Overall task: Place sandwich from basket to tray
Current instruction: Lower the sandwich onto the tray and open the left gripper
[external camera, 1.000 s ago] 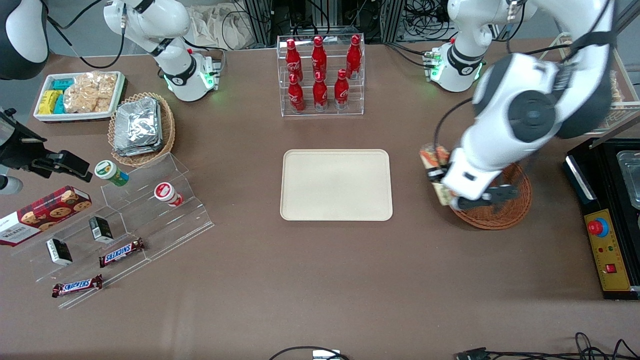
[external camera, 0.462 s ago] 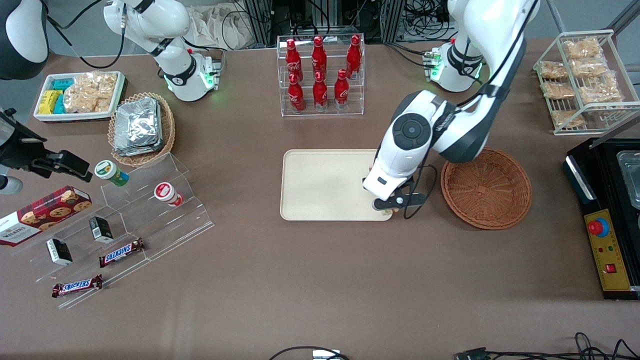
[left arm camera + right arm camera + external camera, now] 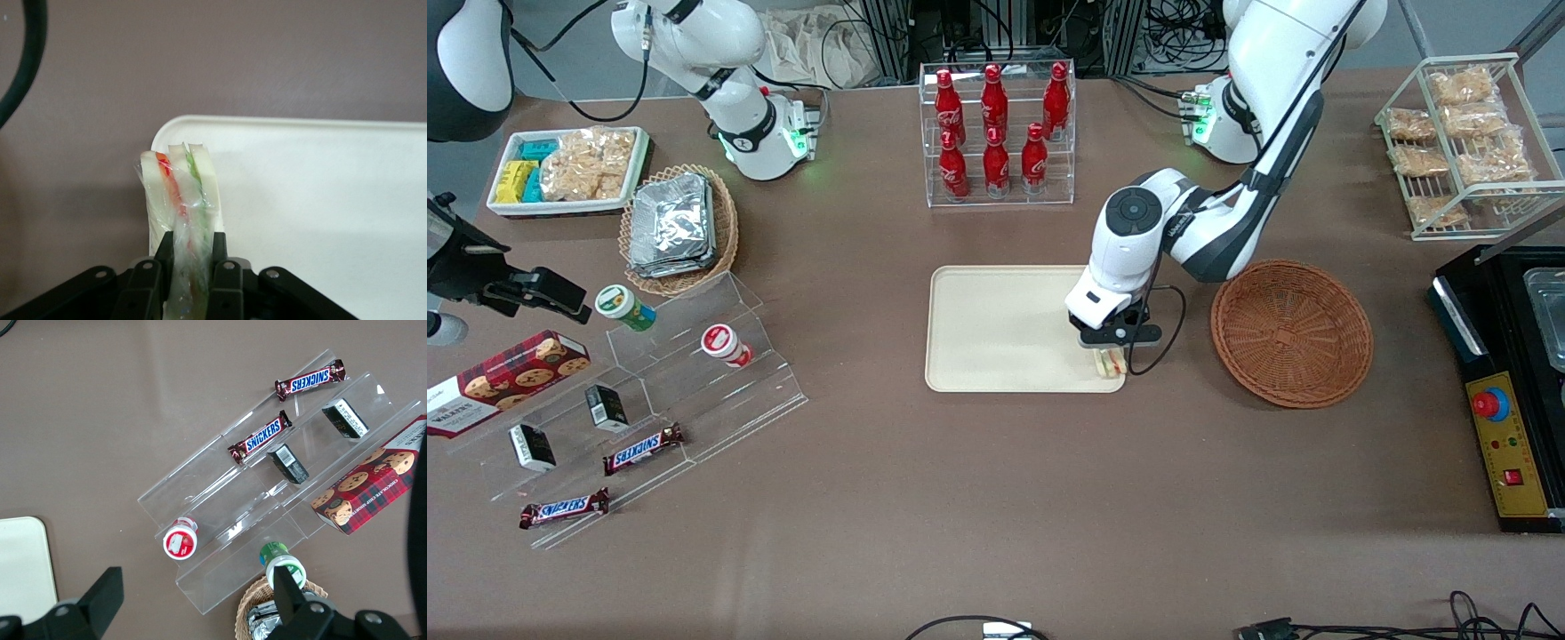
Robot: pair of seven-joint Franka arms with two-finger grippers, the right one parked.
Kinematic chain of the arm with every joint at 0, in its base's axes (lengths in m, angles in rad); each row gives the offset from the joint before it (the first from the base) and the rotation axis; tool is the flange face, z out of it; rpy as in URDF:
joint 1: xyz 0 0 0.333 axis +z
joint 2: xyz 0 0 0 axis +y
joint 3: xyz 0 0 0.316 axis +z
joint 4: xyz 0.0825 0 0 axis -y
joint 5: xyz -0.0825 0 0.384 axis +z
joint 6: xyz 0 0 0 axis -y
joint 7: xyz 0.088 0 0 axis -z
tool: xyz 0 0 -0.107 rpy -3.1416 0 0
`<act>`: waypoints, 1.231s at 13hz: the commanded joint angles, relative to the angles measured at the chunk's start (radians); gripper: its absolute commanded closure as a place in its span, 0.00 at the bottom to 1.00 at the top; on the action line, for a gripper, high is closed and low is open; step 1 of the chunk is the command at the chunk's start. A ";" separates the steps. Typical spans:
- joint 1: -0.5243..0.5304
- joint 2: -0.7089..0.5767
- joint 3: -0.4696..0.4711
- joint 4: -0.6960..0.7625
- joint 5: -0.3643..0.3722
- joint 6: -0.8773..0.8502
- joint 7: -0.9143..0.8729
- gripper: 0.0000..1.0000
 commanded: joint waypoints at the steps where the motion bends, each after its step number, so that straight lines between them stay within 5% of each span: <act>1: -0.013 -0.057 0.009 -0.059 0.039 0.020 -0.049 0.72; 9: -0.038 -0.056 0.009 -0.056 0.043 0.022 -0.119 0.58; 11: -0.035 -0.060 0.008 -0.049 0.042 0.011 -0.124 0.31; 12: -0.035 -0.066 0.008 -0.041 0.037 0.002 -0.133 0.00; 16: -0.035 -0.083 -0.005 0.145 0.016 -0.334 -0.271 0.00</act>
